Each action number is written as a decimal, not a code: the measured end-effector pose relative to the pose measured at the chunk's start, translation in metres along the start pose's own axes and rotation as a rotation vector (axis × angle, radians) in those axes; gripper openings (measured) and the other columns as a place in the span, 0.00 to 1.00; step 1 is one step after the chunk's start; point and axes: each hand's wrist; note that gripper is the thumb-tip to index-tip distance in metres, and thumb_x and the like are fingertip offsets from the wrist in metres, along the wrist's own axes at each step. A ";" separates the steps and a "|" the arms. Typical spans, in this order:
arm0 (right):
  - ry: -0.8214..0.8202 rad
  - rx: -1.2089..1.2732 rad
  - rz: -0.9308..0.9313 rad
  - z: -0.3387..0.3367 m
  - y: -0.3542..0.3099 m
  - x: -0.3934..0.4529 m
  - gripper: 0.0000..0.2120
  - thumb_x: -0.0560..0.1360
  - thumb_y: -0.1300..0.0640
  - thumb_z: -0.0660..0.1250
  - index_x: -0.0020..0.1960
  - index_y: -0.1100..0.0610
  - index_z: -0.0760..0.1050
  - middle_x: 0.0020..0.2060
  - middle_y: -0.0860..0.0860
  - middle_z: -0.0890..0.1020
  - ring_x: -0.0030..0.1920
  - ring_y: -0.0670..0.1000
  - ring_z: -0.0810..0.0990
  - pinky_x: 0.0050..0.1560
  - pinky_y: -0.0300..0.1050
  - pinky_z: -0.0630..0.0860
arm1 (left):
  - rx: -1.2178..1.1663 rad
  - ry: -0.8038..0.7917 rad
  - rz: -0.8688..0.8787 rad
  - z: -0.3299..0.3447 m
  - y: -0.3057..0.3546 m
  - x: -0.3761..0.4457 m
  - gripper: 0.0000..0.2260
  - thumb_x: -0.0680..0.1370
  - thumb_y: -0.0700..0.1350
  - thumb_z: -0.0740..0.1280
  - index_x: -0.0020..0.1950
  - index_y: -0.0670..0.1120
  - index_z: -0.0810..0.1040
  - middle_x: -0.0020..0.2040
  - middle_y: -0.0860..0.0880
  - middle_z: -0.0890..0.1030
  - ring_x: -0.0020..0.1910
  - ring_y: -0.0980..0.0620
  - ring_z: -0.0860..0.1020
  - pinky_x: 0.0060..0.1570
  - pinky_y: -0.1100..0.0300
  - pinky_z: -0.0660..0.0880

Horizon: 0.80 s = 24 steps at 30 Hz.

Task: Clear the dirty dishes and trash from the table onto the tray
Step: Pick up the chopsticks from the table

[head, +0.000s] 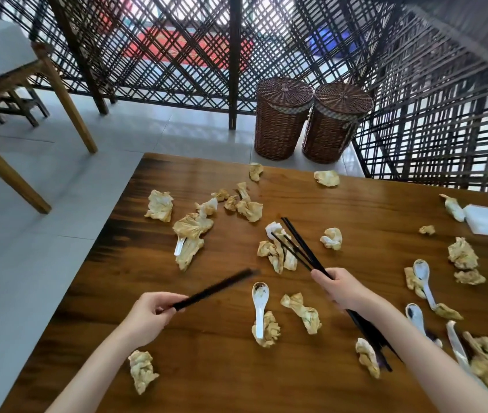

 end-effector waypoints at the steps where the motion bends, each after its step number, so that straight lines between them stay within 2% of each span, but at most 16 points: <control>1: -0.004 -0.011 -0.004 -0.001 -0.001 0.000 0.17 0.77 0.43 0.59 0.42 0.57 0.71 0.22 0.45 0.66 0.21 0.46 0.63 0.21 0.40 0.62 | 0.057 -0.053 0.015 0.002 0.004 -0.002 0.14 0.77 0.35 0.65 0.52 0.54 0.81 0.46 0.55 0.83 0.50 0.56 0.78 0.53 0.61 0.76; 6: -0.051 -0.081 -0.027 -0.001 -0.011 -0.005 0.16 0.79 0.45 0.58 0.45 0.58 0.72 0.24 0.47 0.68 0.21 0.45 0.64 0.22 0.39 0.61 | 0.253 -0.192 0.102 0.029 0.034 -0.007 0.10 0.76 0.41 0.68 0.47 0.58 0.79 0.48 0.58 0.80 0.50 0.60 0.78 0.50 0.69 0.75; 12: -0.180 -0.147 -0.026 0.007 -0.014 -0.014 0.13 0.80 0.45 0.57 0.52 0.55 0.71 0.32 0.50 0.84 0.26 0.46 0.76 0.24 0.35 0.69 | 0.236 -0.213 0.233 0.070 0.072 -0.005 0.09 0.75 0.42 0.70 0.43 0.58 0.80 0.43 0.60 0.80 0.44 0.61 0.78 0.42 0.70 0.76; 16: -0.237 -0.171 0.021 0.011 -0.009 -0.018 0.15 0.79 0.43 0.57 0.53 0.53 0.71 0.34 0.48 0.85 0.36 0.51 0.77 0.32 0.39 0.72 | 0.192 -0.222 0.285 0.083 0.081 -0.003 0.10 0.74 0.42 0.70 0.42 0.59 0.81 0.44 0.58 0.80 0.45 0.59 0.79 0.44 0.66 0.78; 20: -0.204 -0.334 0.041 0.009 -0.005 -0.021 0.19 0.77 0.39 0.57 0.48 0.54 0.74 0.33 0.46 0.80 0.33 0.47 0.74 0.36 0.41 0.71 | 0.178 -0.227 0.338 0.086 0.084 -0.001 0.11 0.74 0.43 0.70 0.42 0.62 0.81 0.46 0.60 0.80 0.46 0.60 0.78 0.44 0.68 0.77; 22: -0.238 -0.342 0.071 0.007 -0.006 -0.024 0.20 0.77 0.38 0.56 0.49 0.55 0.73 0.35 0.47 0.81 0.32 0.47 0.77 0.36 0.39 0.72 | 0.174 -0.230 0.365 0.084 0.084 0.001 0.12 0.74 0.43 0.70 0.41 0.62 0.80 0.45 0.60 0.79 0.46 0.61 0.78 0.43 0.69 0.76; 24: -0.321 -0.281 0.124 0.007 -0.007 -0.029 0.19 0.78 0.39 0.55 0.54 0.54 0.70 0.36 0.50 0.85 0.31 0.48 0.81 0.32 0.37 0.75 | 0.175 -0.228 0.377 0.081 0.083 0.004 0.12 0.74 0.43 0.70 0.41 0.62 0.80 0.45 0.60 0.80 0.45 0.61 0.78 0.44 0.68 0.76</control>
Point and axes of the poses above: each hand's wrist, its own x-axis towards the middle knuckle, its own z-axis out of the palm, y = z × x
